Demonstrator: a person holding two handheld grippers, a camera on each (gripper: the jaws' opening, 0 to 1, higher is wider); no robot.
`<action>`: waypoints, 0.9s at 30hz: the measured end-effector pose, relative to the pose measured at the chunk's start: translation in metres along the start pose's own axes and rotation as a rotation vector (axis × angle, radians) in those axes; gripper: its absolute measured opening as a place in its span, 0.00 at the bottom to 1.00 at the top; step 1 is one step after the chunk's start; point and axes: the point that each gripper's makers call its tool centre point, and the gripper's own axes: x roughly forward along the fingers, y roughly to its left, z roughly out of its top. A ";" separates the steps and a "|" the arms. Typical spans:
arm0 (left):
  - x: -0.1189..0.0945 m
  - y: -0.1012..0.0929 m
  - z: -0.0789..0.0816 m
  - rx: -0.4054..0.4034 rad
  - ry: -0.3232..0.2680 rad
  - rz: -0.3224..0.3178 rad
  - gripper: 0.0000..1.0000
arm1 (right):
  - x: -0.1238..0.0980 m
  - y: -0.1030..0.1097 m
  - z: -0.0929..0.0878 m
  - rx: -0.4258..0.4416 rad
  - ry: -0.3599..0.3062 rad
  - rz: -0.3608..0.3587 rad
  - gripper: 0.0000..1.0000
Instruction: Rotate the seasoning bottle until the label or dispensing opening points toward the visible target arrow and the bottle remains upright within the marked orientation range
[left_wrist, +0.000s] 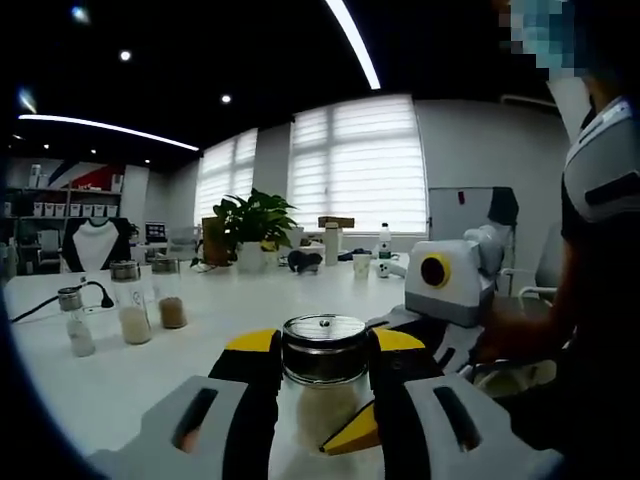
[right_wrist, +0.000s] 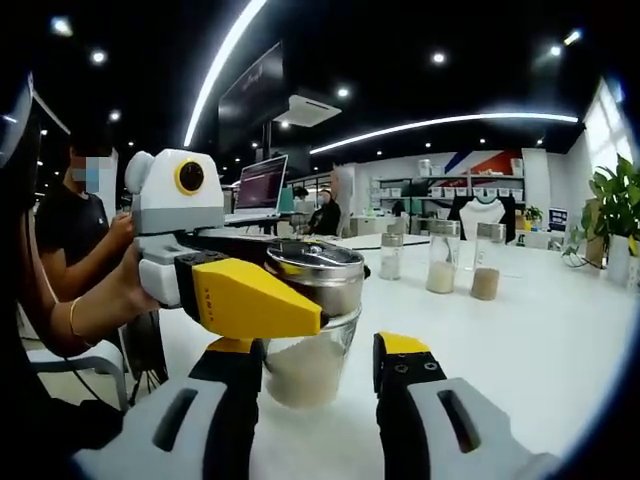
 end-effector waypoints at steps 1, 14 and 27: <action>0.001 -0.001 -0.001 0.001 0.002 -0.004 0.36 | 0.000 0.000 0.000 -0.002 -0.001 -0.001 0.42; 0.002 0.001 -0.002 0.017 0.013 -0.002 0.36 | 0.001 0.003 -0.001 0.004 -0.015 0.006 0.33; 0.003 0.004 -0.009 0.000 0.038 0.013 0.36 | 0.000 0.000 -0.006 0.004 -0.011 -0.039 0.32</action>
